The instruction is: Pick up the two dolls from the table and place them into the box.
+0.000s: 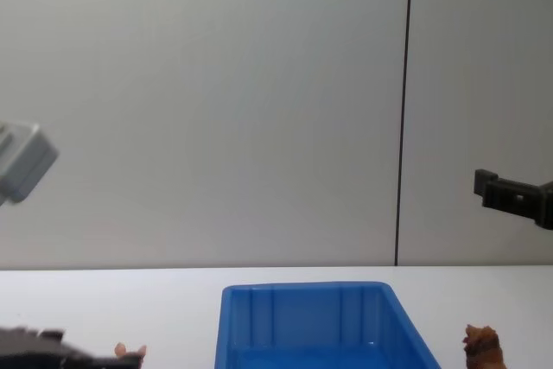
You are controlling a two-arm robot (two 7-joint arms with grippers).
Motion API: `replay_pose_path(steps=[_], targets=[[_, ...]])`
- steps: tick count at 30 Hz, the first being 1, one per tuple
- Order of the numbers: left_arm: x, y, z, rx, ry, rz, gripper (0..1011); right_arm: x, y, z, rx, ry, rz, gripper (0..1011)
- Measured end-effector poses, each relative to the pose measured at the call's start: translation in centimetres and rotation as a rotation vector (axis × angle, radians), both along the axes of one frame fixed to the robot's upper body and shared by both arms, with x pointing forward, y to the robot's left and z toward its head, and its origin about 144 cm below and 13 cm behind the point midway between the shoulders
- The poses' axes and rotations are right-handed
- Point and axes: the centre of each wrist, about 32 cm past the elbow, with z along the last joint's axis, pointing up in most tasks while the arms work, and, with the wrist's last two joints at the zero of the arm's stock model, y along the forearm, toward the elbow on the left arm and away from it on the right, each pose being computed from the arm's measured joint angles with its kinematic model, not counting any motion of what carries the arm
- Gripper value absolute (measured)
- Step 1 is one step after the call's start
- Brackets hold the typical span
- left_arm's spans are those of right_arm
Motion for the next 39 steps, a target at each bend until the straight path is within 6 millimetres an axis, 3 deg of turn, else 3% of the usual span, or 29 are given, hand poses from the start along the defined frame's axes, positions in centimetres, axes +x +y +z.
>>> replay_pose_path(steps=[15,27,39], targets=[[0.4,3.3,-2.0,-0.073,0.144,0.062,1001,0.0,0.0,0.0,0.0,0.0,0.0,1001],[1.4,4.2,-2.8,-0.146,0.145,0.047,1001,0.0,0.0,0.0,0.0,0.0,0.0,1001],[0.9,4.8,-2.9,-0.193,0.134,0.043,1001,0.0,0.0,0.0,0.0,0.0,0.0,1001]])
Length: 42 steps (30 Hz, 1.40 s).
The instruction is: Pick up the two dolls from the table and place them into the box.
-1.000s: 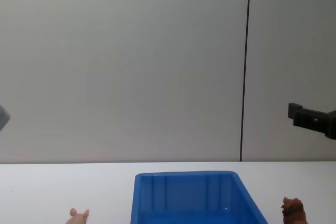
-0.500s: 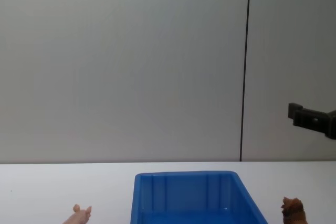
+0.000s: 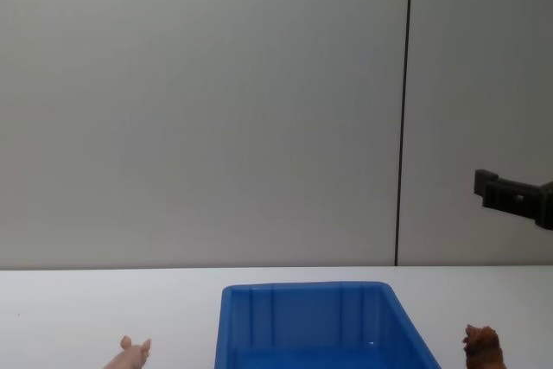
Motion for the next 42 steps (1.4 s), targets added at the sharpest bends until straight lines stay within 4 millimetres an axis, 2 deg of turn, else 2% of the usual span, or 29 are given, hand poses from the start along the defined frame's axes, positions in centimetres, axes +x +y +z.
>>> replay_pose_path(steps=[14,27,42], targets=[[-0.4,-0.1,0.3,-0.03,-0.008,-0.012,1001,0.0,0.0,0.0,0.0,0.0,0.0,1001],[1.0,-1.5,1.6,-0.032,-0.061,-0.076,1001,0.0,0.0,0.0,0.0,0.0,0.0,1001],[2.5,-2.3,2.0,0.029,-0.043,-0.128,1001,0.0,0.0,0.0,0.0,0.0,0.0,1001]])
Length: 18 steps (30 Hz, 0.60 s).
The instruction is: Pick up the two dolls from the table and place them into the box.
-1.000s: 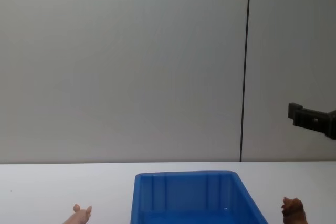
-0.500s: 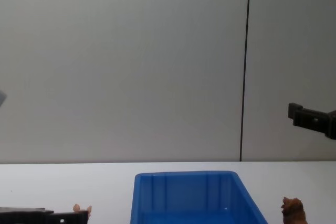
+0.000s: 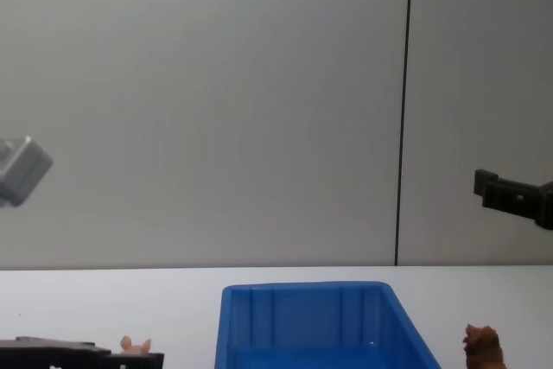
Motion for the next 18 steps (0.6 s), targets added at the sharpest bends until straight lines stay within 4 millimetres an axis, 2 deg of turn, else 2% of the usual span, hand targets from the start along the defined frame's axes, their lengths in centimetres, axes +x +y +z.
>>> replay_pose_path(steps=[18], targets=[[2.4,-0.5,-0.4,0.055,0.034,0.022,1001,0.0,0.0,0.0,0.0,0.0,0.0,1001]])
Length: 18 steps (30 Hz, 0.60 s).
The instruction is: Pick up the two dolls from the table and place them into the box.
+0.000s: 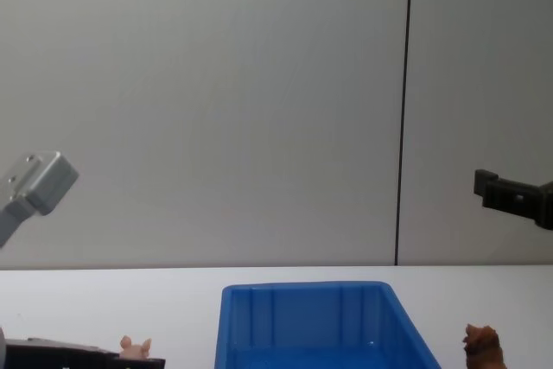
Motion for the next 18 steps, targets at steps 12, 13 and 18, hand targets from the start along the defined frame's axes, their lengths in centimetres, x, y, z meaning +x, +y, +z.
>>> replay_pose_path(steps=[12,13,18], targets=[[0.9,-0.2,0.1,0.024,0.036,0.023,1001,0.0,0.0,0.0,0.0,0.0,0.0,1001],[1.0,-0.2,0.1,0.026,0.042,0.024,1001,0.0,0.0,0.0,0.0,0.0,0.0,1001],[1.3,-0.3,0.0,0.035,0.065,0.026,1001,0.0,0.0,0.0,0.0,0.0,0.0,1001]])
